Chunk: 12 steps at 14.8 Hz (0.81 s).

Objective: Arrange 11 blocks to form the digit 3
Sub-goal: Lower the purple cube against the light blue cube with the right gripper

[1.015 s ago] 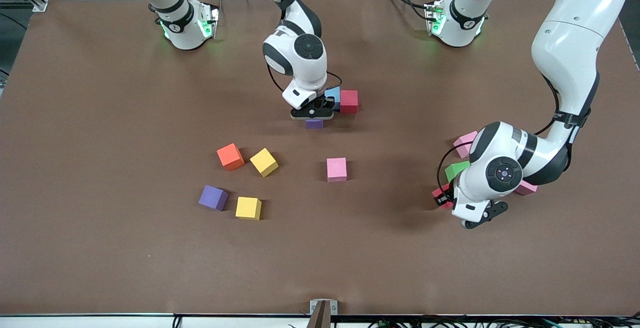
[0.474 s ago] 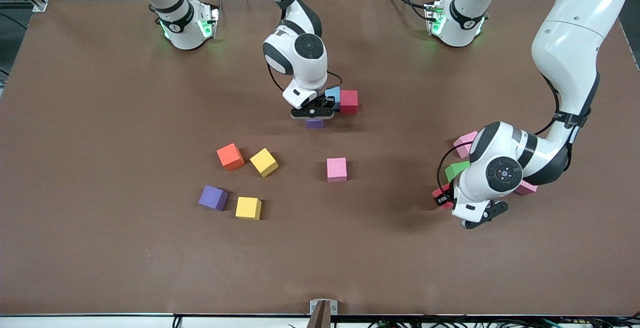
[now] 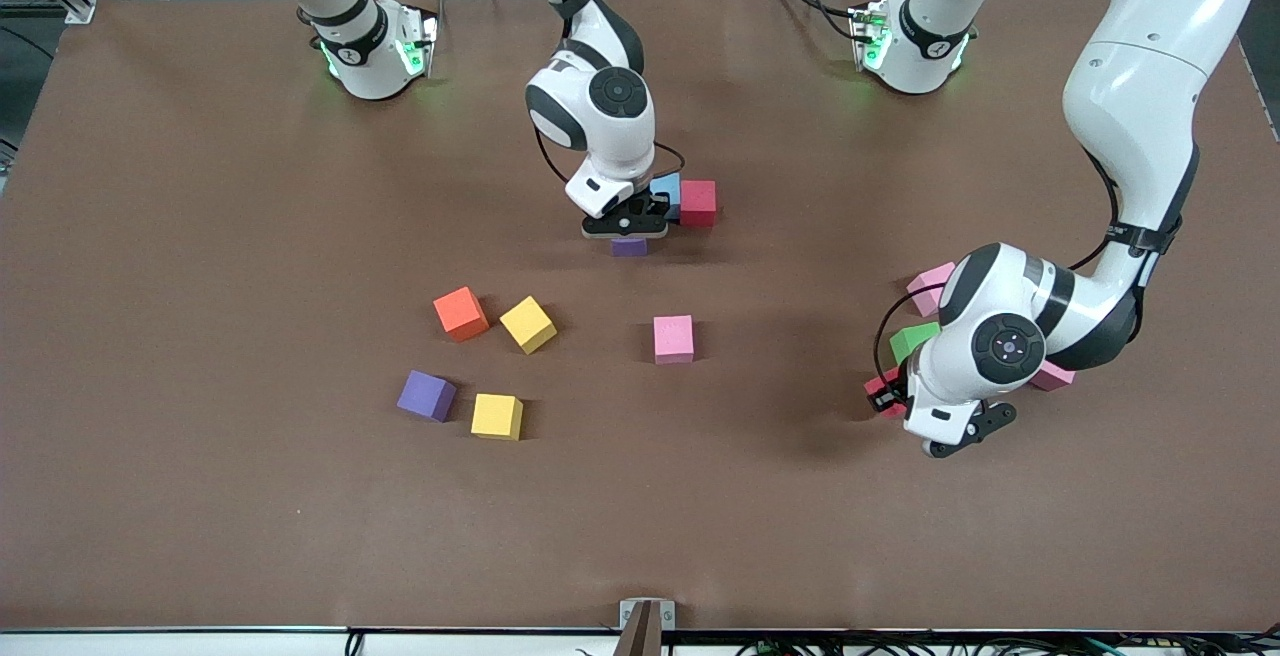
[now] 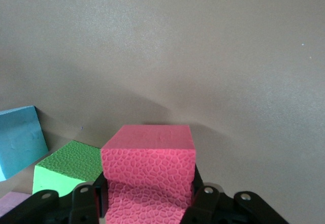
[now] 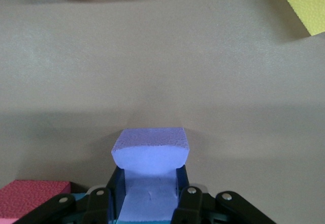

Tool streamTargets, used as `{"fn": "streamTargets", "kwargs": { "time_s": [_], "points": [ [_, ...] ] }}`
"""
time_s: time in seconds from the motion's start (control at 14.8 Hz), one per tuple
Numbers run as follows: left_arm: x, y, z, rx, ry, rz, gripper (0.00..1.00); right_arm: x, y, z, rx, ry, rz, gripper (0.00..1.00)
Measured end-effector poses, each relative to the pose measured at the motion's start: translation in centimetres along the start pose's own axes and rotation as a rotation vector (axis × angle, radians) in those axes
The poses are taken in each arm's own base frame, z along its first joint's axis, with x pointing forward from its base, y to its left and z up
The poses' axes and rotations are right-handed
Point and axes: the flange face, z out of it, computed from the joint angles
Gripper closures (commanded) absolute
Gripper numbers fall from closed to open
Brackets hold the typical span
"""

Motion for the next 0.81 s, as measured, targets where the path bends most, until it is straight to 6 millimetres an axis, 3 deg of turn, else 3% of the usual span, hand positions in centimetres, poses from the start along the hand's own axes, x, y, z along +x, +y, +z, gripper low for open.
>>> {"fn": "streamTargets", "kwargs": {
  "time_s": [0.68,0.81],
  "points": [
    [-0.10,0.02,0.10,0.002,-0.002,0.001,0.62,-0.02,0.01,0.00,-0.002,-0.001,-0.027,0.97],
    [-0.10,0.02,0.10,0.002,-0.002,0.002,0.62,-0.02,0.01,0.01,-0.002,-0.001,-0.027,0.75]
  ]
}}
